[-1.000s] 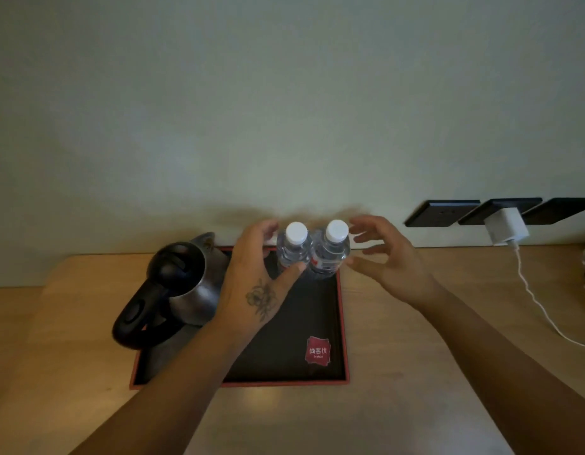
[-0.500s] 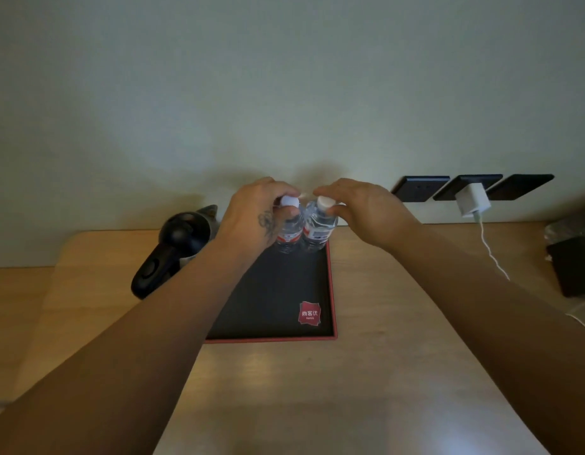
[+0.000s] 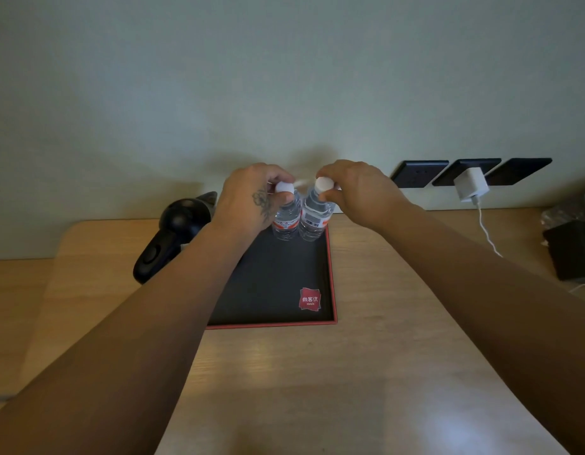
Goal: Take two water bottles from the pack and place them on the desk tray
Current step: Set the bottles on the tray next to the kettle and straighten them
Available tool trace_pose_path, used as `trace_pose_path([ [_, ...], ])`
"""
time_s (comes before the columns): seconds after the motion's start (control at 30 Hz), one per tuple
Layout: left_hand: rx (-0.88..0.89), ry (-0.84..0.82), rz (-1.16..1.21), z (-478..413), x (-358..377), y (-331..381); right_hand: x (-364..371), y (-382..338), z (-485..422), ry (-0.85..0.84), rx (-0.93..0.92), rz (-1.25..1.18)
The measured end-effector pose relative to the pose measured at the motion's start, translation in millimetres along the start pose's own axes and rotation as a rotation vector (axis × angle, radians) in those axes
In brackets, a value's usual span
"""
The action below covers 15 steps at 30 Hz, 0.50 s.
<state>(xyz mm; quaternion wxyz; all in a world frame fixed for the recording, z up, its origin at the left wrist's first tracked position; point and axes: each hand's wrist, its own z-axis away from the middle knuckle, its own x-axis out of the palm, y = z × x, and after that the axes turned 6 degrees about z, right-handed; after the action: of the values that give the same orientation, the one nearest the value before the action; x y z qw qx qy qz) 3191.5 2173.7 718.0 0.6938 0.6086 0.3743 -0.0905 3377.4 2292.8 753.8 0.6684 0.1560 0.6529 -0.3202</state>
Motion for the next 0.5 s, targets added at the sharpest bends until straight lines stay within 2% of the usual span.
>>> trace_pose_path([
  [0.5,-0.024,0.016,0.039,3.4,-1.5,-2.0,7.0,-3.4,-4.2,0.074,0.163,-0.043],
])
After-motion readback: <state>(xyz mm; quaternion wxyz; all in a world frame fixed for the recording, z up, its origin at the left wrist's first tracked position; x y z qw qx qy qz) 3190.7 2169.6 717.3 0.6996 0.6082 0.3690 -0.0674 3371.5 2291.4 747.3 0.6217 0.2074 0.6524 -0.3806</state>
